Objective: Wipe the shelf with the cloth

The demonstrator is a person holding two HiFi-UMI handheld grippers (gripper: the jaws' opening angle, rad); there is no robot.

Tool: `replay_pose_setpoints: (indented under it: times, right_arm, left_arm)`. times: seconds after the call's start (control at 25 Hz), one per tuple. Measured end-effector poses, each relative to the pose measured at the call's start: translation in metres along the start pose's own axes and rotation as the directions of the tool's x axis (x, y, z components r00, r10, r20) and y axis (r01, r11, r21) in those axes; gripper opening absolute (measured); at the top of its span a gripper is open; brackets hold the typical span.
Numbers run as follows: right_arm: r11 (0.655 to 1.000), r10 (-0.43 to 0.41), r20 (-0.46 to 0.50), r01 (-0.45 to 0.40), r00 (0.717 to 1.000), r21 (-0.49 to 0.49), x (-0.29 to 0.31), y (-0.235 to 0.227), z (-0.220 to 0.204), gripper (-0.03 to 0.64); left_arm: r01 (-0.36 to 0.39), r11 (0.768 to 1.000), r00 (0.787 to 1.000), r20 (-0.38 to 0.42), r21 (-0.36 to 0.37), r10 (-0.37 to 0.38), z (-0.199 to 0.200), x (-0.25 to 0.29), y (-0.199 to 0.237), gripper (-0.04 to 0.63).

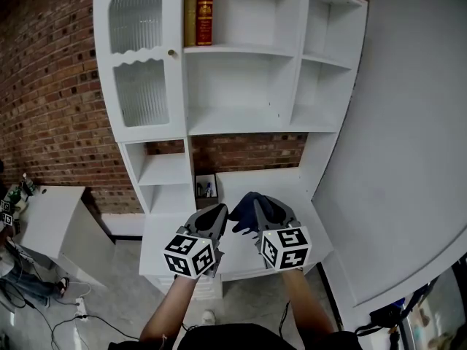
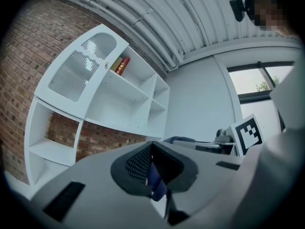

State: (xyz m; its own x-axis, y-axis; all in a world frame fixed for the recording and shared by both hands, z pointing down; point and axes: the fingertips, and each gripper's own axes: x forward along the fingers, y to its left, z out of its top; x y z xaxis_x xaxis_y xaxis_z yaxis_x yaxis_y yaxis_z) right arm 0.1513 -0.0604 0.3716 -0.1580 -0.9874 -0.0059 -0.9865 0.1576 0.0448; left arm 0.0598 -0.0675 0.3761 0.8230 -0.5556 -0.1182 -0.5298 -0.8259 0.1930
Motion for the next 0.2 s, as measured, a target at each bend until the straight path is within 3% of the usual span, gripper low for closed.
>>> replay_pose_setpoints:
  times: [0.2]
  right_arm:
    - [1.0, 0.013, -0.003, -0.013, 1.0, 0.003, -0.02, 0.001, -0.005, 0.066]
  left_arm:
    - [-0.006, 1.0, 1.0, -0.013, 0.0, 0.006, -0.009, -0.007, -0.016, 0.015]
